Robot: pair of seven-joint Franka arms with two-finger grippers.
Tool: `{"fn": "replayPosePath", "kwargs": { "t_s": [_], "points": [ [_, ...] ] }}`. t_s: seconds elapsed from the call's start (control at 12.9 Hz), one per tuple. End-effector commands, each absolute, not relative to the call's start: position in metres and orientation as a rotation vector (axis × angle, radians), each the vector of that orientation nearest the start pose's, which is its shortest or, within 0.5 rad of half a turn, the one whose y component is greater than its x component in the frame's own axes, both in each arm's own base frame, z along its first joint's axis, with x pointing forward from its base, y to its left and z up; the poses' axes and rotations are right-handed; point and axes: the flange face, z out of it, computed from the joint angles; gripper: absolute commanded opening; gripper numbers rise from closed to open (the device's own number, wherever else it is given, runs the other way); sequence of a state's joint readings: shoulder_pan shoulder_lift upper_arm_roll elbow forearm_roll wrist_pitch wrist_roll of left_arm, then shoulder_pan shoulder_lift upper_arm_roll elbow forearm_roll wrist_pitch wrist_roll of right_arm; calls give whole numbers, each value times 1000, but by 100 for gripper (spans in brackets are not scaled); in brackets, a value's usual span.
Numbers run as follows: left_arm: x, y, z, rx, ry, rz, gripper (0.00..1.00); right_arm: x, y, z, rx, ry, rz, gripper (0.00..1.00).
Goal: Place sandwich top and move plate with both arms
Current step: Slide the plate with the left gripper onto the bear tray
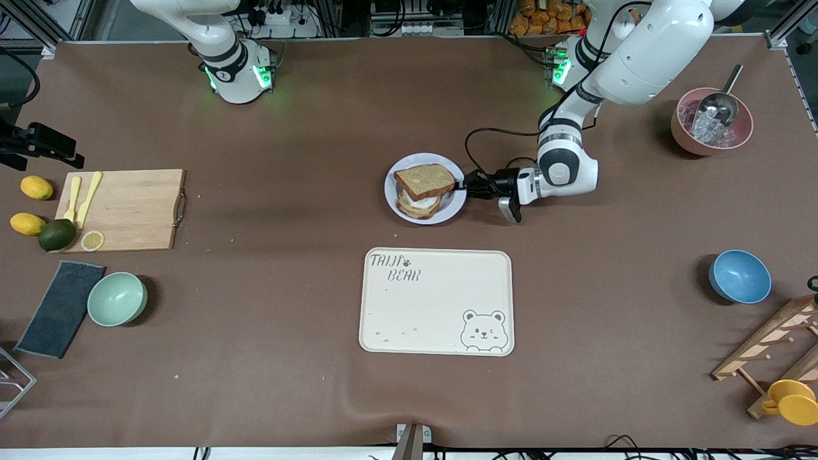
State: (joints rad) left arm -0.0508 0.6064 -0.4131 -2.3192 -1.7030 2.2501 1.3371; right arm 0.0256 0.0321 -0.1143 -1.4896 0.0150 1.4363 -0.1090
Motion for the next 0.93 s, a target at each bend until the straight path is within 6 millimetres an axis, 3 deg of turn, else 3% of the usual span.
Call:
{"fn": "replayPosePath", "kwargs": {
  "t_s": [0.0,0.54,0.85],
  "points": [
    [384,-246,87,1938,-32,-51,0,548,-46,632,-3134,-12,134,100],
    [396,-250,128,1922,104,-67,0,548,-47,632,-3136,-9,137,100],
    [422,-216,150,1931,199,-3,0,548,-47,632,-3135,-9,139,100]
  ]
}}
